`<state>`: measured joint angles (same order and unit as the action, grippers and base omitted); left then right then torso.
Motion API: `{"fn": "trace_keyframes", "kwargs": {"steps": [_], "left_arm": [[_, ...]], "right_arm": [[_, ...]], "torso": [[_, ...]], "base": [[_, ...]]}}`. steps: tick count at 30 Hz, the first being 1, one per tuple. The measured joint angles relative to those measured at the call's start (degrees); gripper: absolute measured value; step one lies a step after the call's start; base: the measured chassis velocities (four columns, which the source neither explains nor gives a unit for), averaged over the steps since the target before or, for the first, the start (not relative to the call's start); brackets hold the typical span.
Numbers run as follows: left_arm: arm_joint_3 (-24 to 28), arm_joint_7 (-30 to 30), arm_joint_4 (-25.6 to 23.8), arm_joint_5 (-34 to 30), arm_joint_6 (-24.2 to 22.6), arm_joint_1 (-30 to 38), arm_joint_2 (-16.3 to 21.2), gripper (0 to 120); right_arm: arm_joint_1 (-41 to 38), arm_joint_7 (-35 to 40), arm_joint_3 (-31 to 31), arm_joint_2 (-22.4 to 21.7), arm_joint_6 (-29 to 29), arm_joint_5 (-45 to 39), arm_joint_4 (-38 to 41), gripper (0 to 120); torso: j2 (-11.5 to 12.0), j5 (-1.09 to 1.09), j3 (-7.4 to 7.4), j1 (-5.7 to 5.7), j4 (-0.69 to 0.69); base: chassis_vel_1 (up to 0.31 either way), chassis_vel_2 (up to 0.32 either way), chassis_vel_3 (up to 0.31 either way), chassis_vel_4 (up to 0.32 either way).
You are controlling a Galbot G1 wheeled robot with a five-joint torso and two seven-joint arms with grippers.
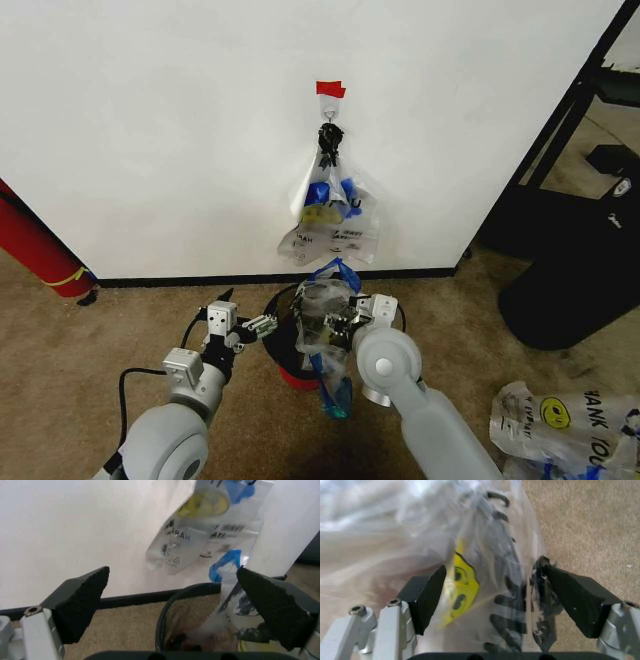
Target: Pick up the garbage bag from the wall and place it over the trash bin.
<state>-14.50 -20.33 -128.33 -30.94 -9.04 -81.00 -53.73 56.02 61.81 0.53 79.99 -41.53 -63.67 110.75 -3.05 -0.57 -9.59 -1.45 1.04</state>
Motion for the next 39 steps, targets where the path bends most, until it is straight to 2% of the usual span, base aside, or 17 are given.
{"fn": "trace_keyframes", "kwargs": {"steps": [3,10,11,16,18,22,27,32,35,39], "left_arm": [[-0.1,0.0,0.1,0.0,0.1,0.0,0.0,100],[0.2,0.2,0.5,-0.4,0.1,1.2,1.4,100],[0.2,0.2,0.5,-0.4,0.1,1.2,1.4,100],[0.4,0.2,0.6,-0.8,0.1,1.4,1.7,100],[0.4,0.2,0.6,-0.9,0.1,1.3,1.6,100],[0.5,0.3,0.6,-0.9,0.1,0.8,1.4,100],[0.6,0.3,0.4,-0.8,0.1,0.8,1.4,100],[0.6,0.2,0.0,-0.8,0.1,0.8,1.5,100],[0.1,0.1,-2.0,-2.4,-0.4,1.7,2.5,100],[0.3,-0.5,-6.2,-8.8,-3.1,5.6,5.6,100]], "right_arm": [[0.1,-0.1,-0.6,0.5,-0.1,0.0,-0.5,69],[-2.3,0.5,-1.8,1.0,-0.4,-3.5,-4.6,41],[-2.3,0.5,-1.8,1.0,-0.4,-3.5,-4.6,41],[-3.5,1.4,-1.1,0.9,-0.4,-4.1,-6.0,20],[-3.6,1.5,-1.0,0.9,-0.4,-4.1,-6.1,18],[-3.4,1.5,-0.9,1.1,-0.4,-3.7,-6.2,0],[-2.4,0.7,-1.1,1.6,-0.3,-2.0,-5.2,0],[-0.8,-3.2,-2.1,1.9,1.9,1.4,-3.4,0],[2.5,-10.4,-4.7,1.6,5.8,7.0,0.9,0],[7.5,-17.7,-8.1,1.5,8.8,13.6,5.2,0]], "torso": [[0.0,0.0,0.0,0.0,0.0],[0.0,0.0,0.0,0.0,0.0],[0.0,0.0,0.0,0.0,0.0],[0.0,0.0,0.0,0.0,0.0],[0.0,0.0,0.0,0.0,0.0],[0.0,0.0,0.0,0.0,0.0],[0.0,0.0,0.0,0.0,-0.01],[0.0,0.0,0.0,0.0,0.0],[0.0,0.0,0.0,0.0,0.0],[0.0,0.0,0.0,0.0,0.0]], "base": [[0.0,0.0,0.0,0.0],[0.0,0.0,0.0,0.0],[0.0,0.0,0.0,0.0],[0.0,0.0,0.0,0.0],[0.0,0.0,0.0,0.0],[0.0,0.0,0.0,0.0],[0.0,0.0,0.0,0.0],[0.0,0.0,0.0,0.0],[0.0,0.0,0.0,0.0],[0.0,0.0,0.0,0.0]]}}
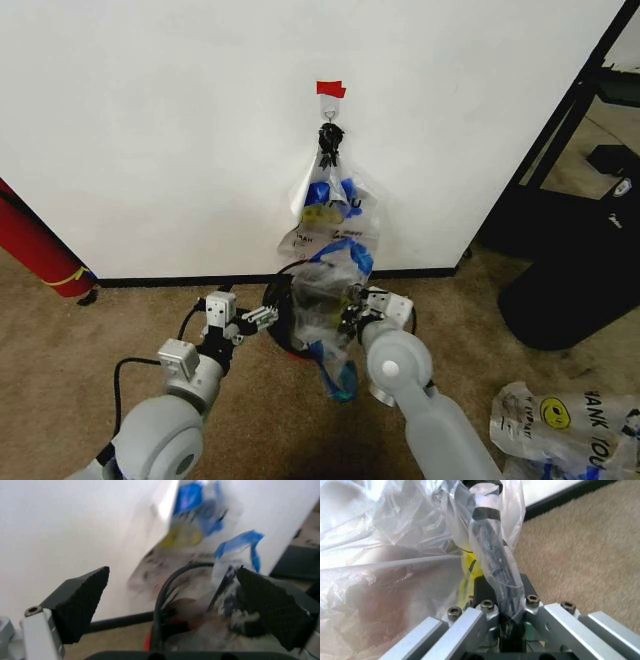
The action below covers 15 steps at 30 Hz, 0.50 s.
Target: Pick up the garbage bag from the wall and place it over the trash bin.
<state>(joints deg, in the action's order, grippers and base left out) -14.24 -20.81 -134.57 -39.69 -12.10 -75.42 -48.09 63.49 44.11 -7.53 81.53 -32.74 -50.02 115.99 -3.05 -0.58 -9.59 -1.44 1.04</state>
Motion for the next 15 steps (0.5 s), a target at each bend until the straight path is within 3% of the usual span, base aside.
{"fn": "trace_keyframes", "kwargs": {"steps": [1,8,11,15], "left_arm": [[0.0,0.0,0.0,0.0,0.0,0.0,0.0,100],[2.9,-3.3,-5.8,-19.4,-7.8,8.9,5.3,100],[2.9,-4.3,-6.7,-23.1,-10.3,9.1,6.4,100],[4.7,-6.3,-6.6,-25.5,-12.1,9.3,6.6,100]], "right_arm": [[0.0,0.0,0.0,0.0,0.0,0.0,0.0,0],[5.2,-4.9,-0.8,0.8,1.2,8.3,2.0,0],[4.8,-4.9,0.2,0.5,1.1,8.3,2.1,0],[4.1,-4.6,0.8,-0.2,0.6,7.9,2.4,0]], "torso": [[0.0,0.0,0.0,0.0,0.0],[0.0,0.01,0.0,0.0,0.03],[0.0,0.02,0.0,0.0,-0.04],[0.0,0.01,0.0,0.0,0.0]], "base": [[0.0,0.0,0.0,0.0],[0.0,0.0,0.0,0.0],[0.0,0.0,0.0,0.0],[0.0,0.0,0.0,0.0]]}}
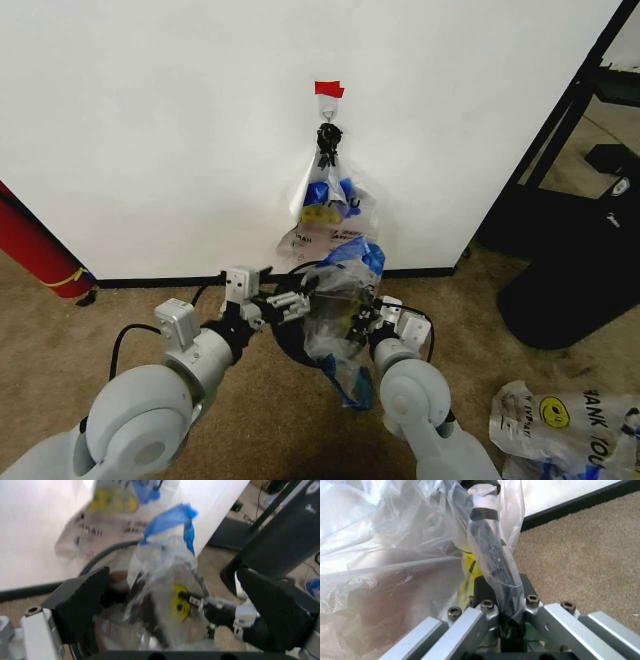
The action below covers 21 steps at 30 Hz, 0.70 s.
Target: Pick up the garbage bag from the wall and place it over the trash bin.
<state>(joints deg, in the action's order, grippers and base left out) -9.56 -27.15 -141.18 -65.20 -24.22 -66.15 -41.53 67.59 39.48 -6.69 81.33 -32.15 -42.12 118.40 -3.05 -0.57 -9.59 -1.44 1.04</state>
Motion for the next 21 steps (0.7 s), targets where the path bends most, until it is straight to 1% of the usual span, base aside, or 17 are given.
{"fn": "trace_keyframes", "kwargs": {"steps": [2,5,7,9,10,12,13,15,16,17,21], "left_arm": [[0.7,-0.2,0.3,0.0,-0.2,0.1,-0.2,100],[4.2,-0.5,2.4,1.9,-0.4,1.3,-1.2,92],[6.0,-0.8,3.9,3.6,-0.3,1.6,-2.1,86],[6.9,-2.0,4.8,3.9,-0.1,1.6,-2.9,76],[6.9,-2.0,4.8,3.9,-0.1,1.6,-2.9,76],[6.9,-2.4,5.2,3.8,0.1,1.5,-3.3,68],[6.8,-2.4,5.3,3.8,0.2,1.4,-3.4,66],[6.4,-2.6,5.4,4.3,0.6,1.0,-3.7,54],[6.3,-2.7,5.4,4.4,0.9,0.8,-4.0,51],[6.3,-2.7,5.4,4.4,0.9,0.8,-4.0,51],[5.7,-2.9,5.4,4.8,1.5,0.2,-4.3,34]], "right_arm": [[0.0,0.0,0.0,-0.1,-0.1,-0.1,0.0,0],[0.7,0.2,-0.3,0.2,-0.4,-0.5,0.8,0],[1.0,0.5,-0.5,0.4,-0.7,-0.8,1.3,0],[1.0,0.6,-0.5,0.5,-1.1,-1.0,1.5,0],[1.0,0.6,-0.5,0.5,-1.1,-1.0,1.5,0],[1.0,0.6,-0.5,0.4,-1.3,-1.4,1.7,0],[1.0,0.6,-0.5,0.5,-1.5,-1.5,1.7,0],[0.3,0.7,-0.5,1.0,-1.9,-1.4,1.7,0],[0.0,0.8,-0.5,1.2,-2.0,-1.3,1.6,0],[0.0,0.8,-0.5,1.2,-2.0,-1.3,1.6,0],[-0.4,0.9,-0.2,1.5,-2.2,-1.3,1.0,0]], "torso": [[0.0,0.01,0.0,0.0,-0.01],[0.0,-0.01,0.0,0.0,0.0],[0.0,-0.01,0.0,0.0,0.01],[0.0,-0.01,0.0,0.0,0.0],[0.0,-0.01,0.0,0.0,0.0],[0.0,-0.01,0.0,0.0,0.0],[0.0,-0.01,0.0,0.0,0.0],[0.0,0.0,0.0,0.0,0.0],[0.0,-0.01,0.0,0.0,-0.01],[0.0,-0.01,0.0,0.0,-0.01],[0.0,-0.01,0.0,0.0,0.0]], "base": [[0.0,0.0,0.0,0.0],[0.0,0.0,0.0,0.0],[0.0,0.0,0.0,0.0],[0.0,0.0,0.0,0.0],[0.0,0.0,0.0,0.0],[0.0,0.0,0.0,0.0],[0.0,0.0,0.0,0.0],[0.0,0.0,0.0,0.0],[0.0,0.0,0.0,0.0],[0.0,0.0,0.0,0.0],[0.0,0.0,0.0,0.0]]}}
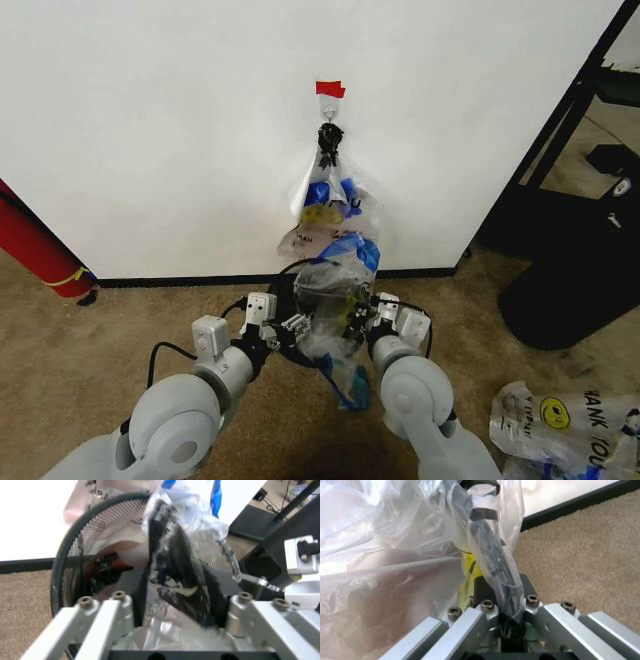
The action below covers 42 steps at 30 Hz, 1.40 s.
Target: Pick up the garbage bag from the wall and place it over the trash bin.
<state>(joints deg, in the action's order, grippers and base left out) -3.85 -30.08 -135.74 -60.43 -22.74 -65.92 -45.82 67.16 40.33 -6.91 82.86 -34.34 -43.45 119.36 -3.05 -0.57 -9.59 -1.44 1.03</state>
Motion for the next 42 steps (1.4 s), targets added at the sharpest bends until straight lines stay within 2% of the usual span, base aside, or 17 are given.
{"fn": "trace_keyframes", "kwargs": {"steps": [3,4,9,22,37,42], "left_arm": [[-0.2,-0.2,0.3,0.1,0.4,-0.1,-0.1,23],[-0.2,-0.2,0.3,0.1,0.4,-0.1,-0.1,23],[-0.1,-0.3,0.8,0.3,0.9,0.1,-0.4,2],[-3.4,-0.7,3.0,-3.4,0.8,1.4,0.4,0],[-6.5,-0.5,5.8,-7.0,-0.9,1.6,2.7,0],[-7.6,0.6,7.0,-7.9,-1.0,0.5,3.6,0]], "right_arm": [[0.0,0.0,-0.2,0.0,0.0,-0.2,-0.3,0],[0.0,0.0,-0.2,0.0,0.0,-0.2,-0.3,0],[0.5,0.3,-0.8,-0.2,0.0,-1.1,-0.3,0],[2.5,-1.5,-2.6,-0.6,0.5,-2.7,0.3,0],[5.8,-4.5,-6.8,-2.8,0.6,-9.4,2.5,0],[6.0,-4.8,-8.2,-3.9,0.7,-14.0,3.6,0]], "torso": [[0.0,0.0,0.0,0.0,0.0],[0.0,0.0,0.0,0.0,0.0],[0.0,0.0,0.0,0.0,0.0],[0.0,0.0,0.0,0.0,0.0],[0.0,0.0,0.0,0.0,0.01],[0.0,0.0,0.0,0.0,0.0]], "base": [[0.0,0.0,0.0,0.0],[0.0,0.0,0.0,0.0],[0.0,0.0,0.0,0.0],[0.0,0.0,0.0,0.0],[0.0,0.0,0.0,0.0],[0.0,0.0,0.0,0.0]]}}
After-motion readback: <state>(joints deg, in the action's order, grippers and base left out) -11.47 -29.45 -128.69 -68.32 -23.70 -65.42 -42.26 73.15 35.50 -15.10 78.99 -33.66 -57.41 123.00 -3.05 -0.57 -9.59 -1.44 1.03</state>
